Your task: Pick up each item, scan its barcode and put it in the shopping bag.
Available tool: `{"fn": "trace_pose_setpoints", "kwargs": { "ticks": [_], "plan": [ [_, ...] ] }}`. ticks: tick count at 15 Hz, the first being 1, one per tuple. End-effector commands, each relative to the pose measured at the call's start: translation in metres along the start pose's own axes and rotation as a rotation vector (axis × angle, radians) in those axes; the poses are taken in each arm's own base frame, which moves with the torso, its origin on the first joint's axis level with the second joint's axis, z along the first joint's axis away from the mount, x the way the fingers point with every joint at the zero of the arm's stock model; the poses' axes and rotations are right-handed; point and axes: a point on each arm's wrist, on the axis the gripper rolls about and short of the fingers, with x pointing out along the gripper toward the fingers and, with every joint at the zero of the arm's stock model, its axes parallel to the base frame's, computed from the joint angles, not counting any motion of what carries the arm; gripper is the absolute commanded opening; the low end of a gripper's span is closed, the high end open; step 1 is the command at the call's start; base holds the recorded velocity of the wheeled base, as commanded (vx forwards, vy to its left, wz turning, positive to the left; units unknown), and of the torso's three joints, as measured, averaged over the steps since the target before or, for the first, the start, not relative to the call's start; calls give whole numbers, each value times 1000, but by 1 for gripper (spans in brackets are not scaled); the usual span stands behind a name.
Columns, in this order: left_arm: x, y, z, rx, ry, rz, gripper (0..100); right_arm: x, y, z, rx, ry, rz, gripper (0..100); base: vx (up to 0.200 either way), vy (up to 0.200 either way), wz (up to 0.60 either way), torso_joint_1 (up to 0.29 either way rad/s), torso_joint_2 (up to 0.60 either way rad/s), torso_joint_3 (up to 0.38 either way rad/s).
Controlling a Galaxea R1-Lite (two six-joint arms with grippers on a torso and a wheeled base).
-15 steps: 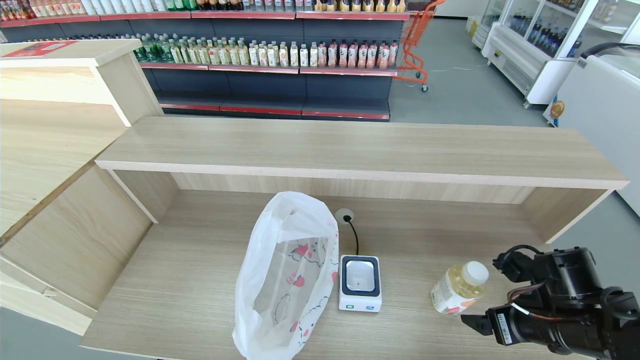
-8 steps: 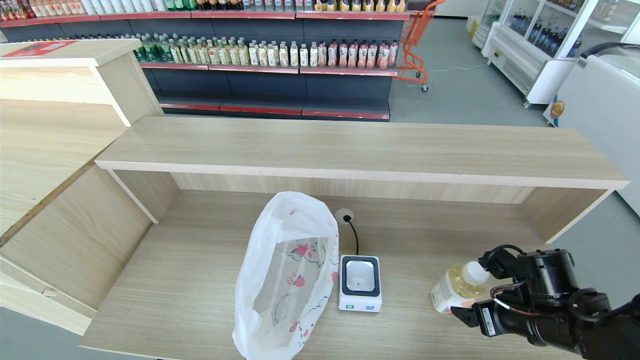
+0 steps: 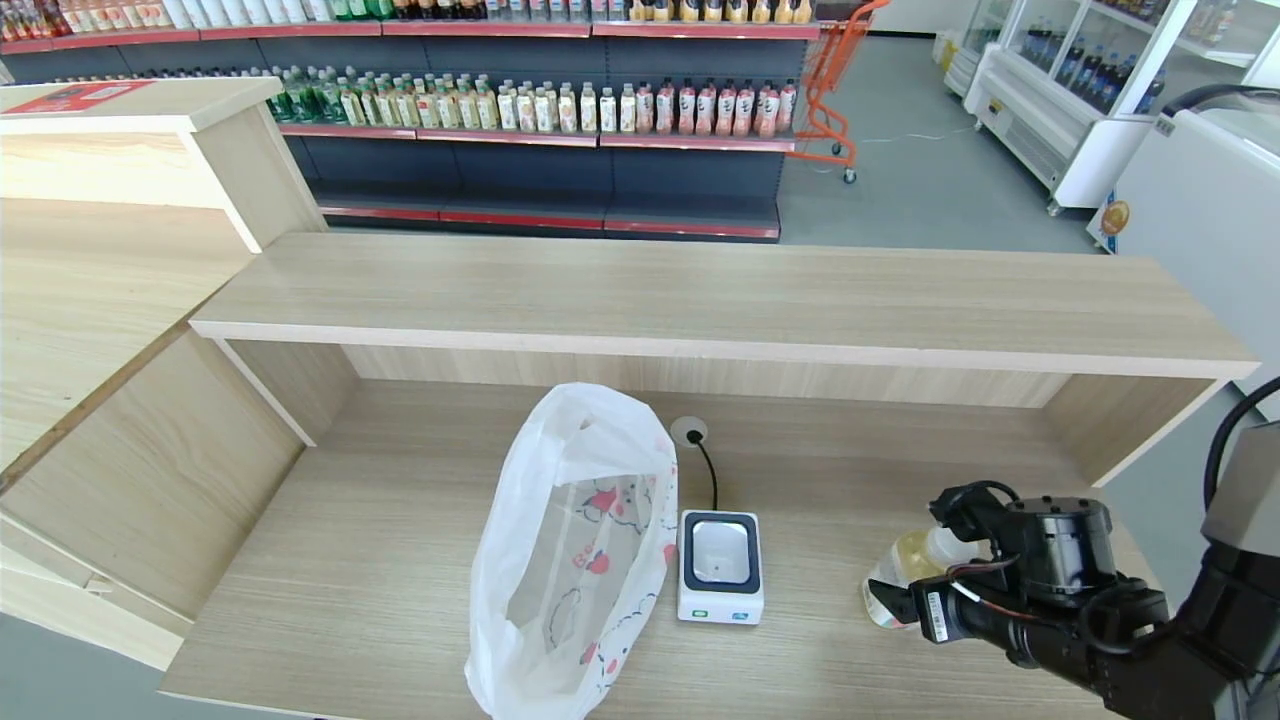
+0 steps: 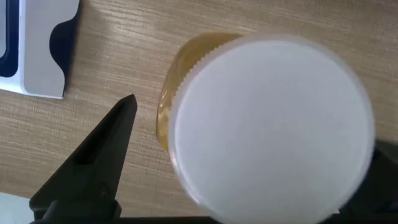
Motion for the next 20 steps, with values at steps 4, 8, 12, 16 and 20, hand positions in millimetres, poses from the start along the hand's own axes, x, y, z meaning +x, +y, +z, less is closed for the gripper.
{"fn": "trace_pose_setpoints", "kwargs": {
  "ticks": [4,8,12,16,20],
  "plan": [
    [0,0,0,0,0,0,100,15,2,-10,5,-16,0,100,0,0,0,0,0,0],
    [0,0,0,0,0,0,100,22,4,-9,12,-67,7,100,0,0,0,0,0,0],
    [0,0,0,0,0,0,100,29,14,-8,18,-134,42,100,0,0,0,0,0,0],
    [0,0,0,0,0,0,100,36,19,-10,10,-175,54,0,0,0,0,0,0,0],
    [0,0,0,0,0,0,100,39,19,-7,-15,-191,49,0,0,0,0,0,0,0]
  ]
}}
